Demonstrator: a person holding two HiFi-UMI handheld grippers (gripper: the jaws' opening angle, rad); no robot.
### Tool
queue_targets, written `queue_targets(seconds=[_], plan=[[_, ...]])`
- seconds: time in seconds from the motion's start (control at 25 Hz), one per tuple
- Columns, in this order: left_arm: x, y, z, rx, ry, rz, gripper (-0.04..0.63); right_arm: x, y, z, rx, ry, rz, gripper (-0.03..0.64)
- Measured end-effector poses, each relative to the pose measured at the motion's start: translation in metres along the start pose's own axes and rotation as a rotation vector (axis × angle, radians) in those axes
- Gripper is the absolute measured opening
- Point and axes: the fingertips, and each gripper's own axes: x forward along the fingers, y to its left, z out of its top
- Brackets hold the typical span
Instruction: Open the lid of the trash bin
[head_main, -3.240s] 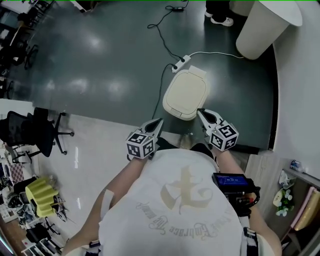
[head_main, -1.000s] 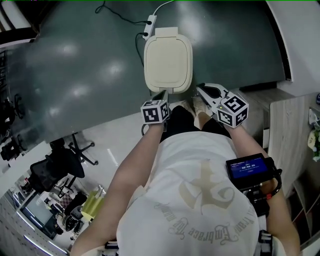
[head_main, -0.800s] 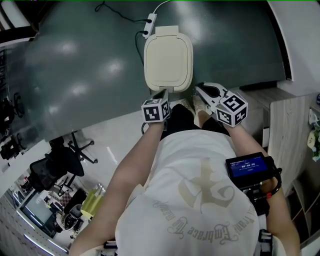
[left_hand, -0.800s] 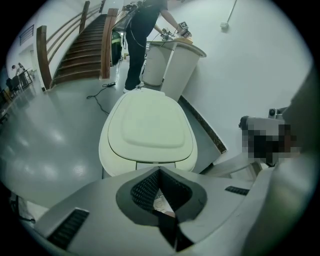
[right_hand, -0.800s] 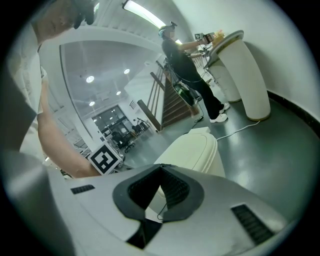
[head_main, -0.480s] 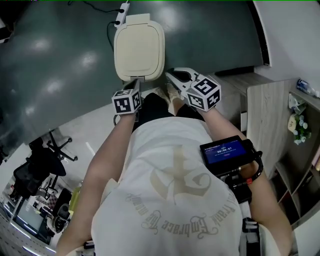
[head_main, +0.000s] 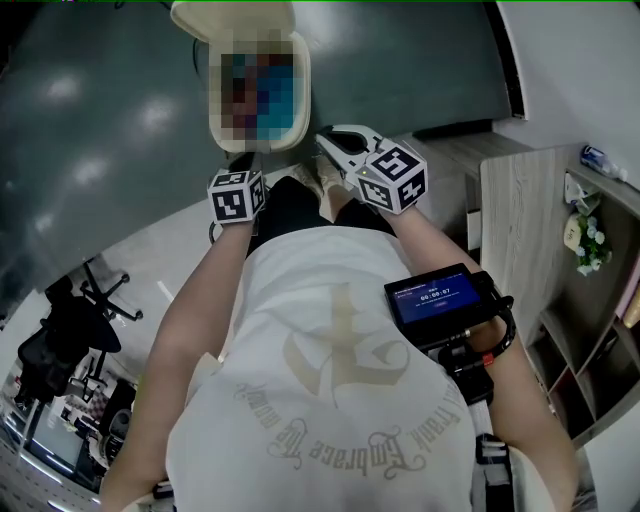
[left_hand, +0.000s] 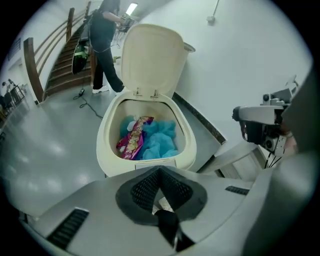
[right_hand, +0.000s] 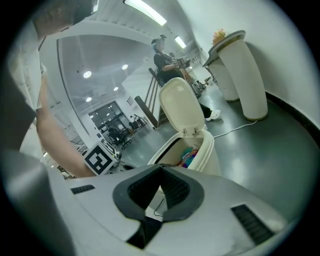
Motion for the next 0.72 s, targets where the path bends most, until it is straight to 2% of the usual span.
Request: queue_targets(seconds=[0.44,0.72], plan=[[0.013,0.003,0.000,0.069,0.010,0.000,0.012,-0.006,-0.007,-0.014,0.024,-0.002,-0.030,0.005],[0.014,0.006,0.002,0.021,-0.046,-0.010,0.011,-0.008,-0.003,-0.019,0.008,0.012,-0.025,0.006]])
